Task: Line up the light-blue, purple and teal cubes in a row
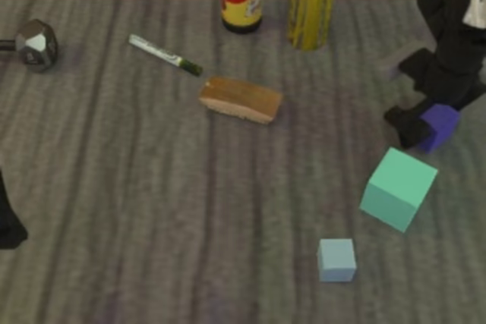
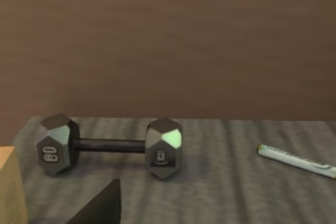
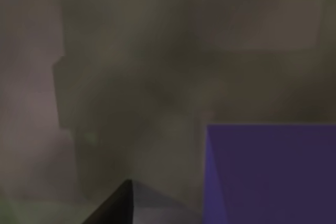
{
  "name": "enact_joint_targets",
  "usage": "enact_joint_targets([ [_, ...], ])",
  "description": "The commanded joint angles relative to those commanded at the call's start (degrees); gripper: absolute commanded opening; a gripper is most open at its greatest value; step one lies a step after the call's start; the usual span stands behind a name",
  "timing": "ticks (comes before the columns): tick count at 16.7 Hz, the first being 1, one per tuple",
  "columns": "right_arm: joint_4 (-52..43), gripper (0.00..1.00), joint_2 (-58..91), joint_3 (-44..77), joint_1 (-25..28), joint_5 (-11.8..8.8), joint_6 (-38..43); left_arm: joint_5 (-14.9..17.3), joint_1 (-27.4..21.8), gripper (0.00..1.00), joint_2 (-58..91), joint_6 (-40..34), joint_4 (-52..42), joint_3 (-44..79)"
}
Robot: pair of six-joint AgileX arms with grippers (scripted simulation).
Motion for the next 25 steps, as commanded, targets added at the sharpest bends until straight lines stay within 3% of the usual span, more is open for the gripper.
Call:
enact_joint_targets([
  [8, 0.00, 0.02, 0.00, 0.00, 0.00, 0.00, 0.00, 0.00, 0.00, 1.00, 0.00, 0.00, 0.00, 0.00],
  [18, -0.85, 0.00, -1.40, 0.26, -0.05, -0.46, 0.37, 0.00, 0.00, 1.00, 0.00, 0.00, 0.00, 0.00],
  [25, -12.60, 0.00, -4.87, 8.11, 0.35, -0.51, 0.30, 0.00, 0.00, 1.00, 0.00, 0.00, 0.00, 0.00],
])
